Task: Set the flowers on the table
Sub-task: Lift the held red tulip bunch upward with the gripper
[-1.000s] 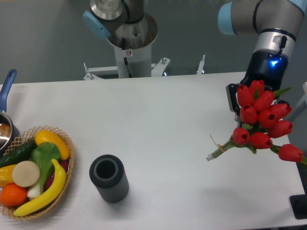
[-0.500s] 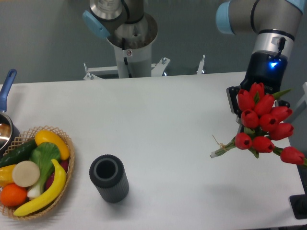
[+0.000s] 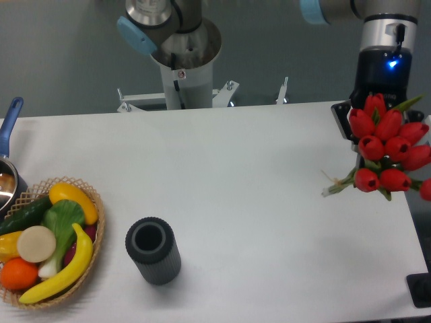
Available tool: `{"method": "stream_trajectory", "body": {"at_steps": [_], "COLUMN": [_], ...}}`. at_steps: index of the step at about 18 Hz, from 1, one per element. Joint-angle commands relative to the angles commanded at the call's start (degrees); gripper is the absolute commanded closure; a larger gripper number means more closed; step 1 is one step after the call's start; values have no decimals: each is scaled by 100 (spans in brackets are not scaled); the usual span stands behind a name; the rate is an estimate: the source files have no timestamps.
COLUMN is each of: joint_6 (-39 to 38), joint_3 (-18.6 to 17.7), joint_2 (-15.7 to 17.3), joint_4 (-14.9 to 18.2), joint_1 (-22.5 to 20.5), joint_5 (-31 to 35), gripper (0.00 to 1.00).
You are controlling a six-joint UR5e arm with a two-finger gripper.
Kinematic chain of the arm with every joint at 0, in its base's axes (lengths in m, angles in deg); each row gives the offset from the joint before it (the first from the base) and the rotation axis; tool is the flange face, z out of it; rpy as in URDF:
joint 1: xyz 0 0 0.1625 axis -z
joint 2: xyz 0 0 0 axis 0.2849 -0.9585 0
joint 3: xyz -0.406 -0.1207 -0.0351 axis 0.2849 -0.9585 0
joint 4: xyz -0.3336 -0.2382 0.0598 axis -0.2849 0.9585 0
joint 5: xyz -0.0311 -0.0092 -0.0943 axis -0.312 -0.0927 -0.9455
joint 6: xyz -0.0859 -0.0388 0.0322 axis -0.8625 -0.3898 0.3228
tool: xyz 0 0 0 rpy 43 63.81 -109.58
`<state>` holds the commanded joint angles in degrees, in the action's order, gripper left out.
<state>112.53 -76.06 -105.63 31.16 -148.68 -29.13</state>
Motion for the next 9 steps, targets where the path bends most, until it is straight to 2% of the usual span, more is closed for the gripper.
{"method": "stream_trajectory", "body": {"at_steps": [2, 6, 9], "joint_6": [26, 228, 272], "joint_3": [44, 9, -17], "joint_2": [9, -61, -254], "joint_4": [0, 0, 0], "joint_1": [87, 658, 1168], "joint_5": [349, 1500, 2405], "gripper": [70, 70, 70]}}
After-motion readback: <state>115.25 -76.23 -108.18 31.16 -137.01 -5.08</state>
